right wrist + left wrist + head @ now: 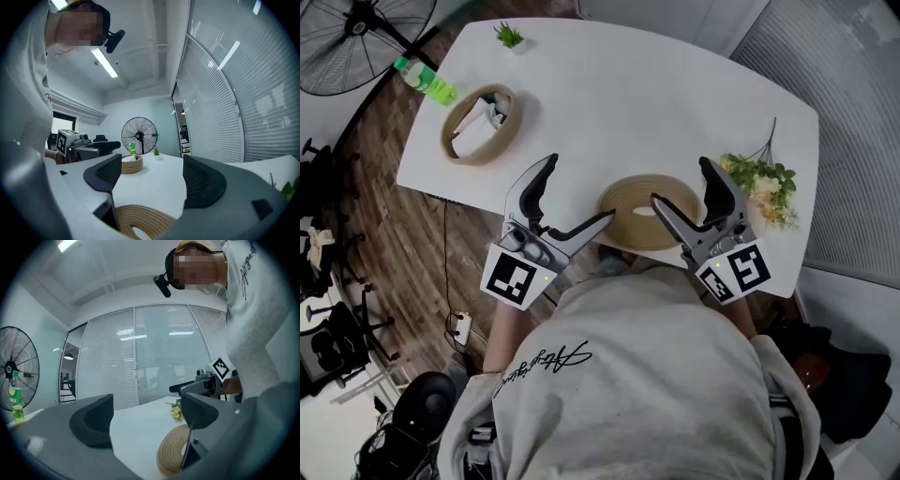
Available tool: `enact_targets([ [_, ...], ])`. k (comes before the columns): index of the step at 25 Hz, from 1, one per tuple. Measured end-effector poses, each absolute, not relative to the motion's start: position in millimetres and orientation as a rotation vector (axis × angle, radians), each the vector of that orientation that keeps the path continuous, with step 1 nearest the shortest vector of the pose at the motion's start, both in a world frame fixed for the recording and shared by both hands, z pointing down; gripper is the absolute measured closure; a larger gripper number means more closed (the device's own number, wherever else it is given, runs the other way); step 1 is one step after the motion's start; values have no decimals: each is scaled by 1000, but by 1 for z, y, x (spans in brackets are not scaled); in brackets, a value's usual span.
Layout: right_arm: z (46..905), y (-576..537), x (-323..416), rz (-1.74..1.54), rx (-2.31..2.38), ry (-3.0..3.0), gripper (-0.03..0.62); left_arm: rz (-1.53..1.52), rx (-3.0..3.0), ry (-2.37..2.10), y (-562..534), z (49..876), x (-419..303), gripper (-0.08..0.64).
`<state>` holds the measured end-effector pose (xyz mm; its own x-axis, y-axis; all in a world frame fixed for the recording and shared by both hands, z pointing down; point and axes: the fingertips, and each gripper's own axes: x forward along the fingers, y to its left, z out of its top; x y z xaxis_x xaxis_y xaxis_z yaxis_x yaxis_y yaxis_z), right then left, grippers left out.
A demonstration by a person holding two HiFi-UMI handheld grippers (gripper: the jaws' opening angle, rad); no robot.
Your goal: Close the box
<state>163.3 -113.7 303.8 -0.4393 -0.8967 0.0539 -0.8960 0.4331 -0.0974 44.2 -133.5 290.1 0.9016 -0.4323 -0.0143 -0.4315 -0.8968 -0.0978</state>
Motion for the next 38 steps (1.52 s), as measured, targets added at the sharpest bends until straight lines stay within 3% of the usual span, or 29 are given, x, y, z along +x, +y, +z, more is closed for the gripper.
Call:
enact_targets([
  [13, 303, -105, 196, -127, -1489, 2792, 196, -65, -2983, 722, -131, 290, 72, 121],
  [38, 456, -51, 195, -371, -1060, 3442, 113, -606, -3069, 300, -90, 412, 80, 91],
])
